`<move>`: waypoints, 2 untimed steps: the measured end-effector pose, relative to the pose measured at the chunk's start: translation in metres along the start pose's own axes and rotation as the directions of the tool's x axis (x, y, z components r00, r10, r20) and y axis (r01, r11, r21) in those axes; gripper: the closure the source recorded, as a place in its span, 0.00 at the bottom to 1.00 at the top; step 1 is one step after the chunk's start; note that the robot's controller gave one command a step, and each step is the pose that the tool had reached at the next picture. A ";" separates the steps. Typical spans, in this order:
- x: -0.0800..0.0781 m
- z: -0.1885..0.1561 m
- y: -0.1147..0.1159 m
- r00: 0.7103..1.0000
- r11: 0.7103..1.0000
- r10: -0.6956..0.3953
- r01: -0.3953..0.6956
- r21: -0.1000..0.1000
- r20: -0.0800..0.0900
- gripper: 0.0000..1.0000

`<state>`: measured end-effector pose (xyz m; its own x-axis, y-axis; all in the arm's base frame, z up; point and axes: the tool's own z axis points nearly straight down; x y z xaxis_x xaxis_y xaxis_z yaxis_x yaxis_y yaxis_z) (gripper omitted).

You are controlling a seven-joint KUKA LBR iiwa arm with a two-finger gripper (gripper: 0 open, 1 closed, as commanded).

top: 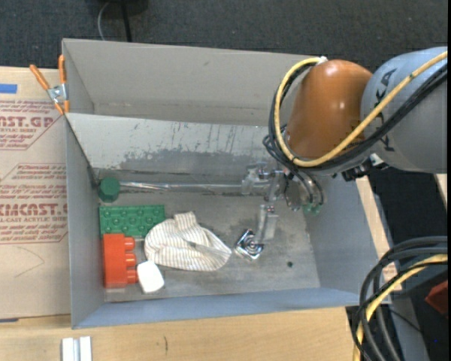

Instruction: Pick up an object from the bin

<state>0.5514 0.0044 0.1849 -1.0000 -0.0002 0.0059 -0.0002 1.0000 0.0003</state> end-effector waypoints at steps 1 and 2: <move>-0.001 -0.005 0.000 1.000 1.000 0.000 0.000 0.000 0.007 0.00; 0.018 0.026 0.018 1.000 1.000 0.030 -0.030 0.000 0.009 0.00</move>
Offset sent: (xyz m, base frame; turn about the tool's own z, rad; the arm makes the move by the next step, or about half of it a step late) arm -0.0341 0.0314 -0.0480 0.0468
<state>0.5329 0.0225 0.1594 -0.9995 0.0300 -0.0028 0.0300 0.9995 0.0005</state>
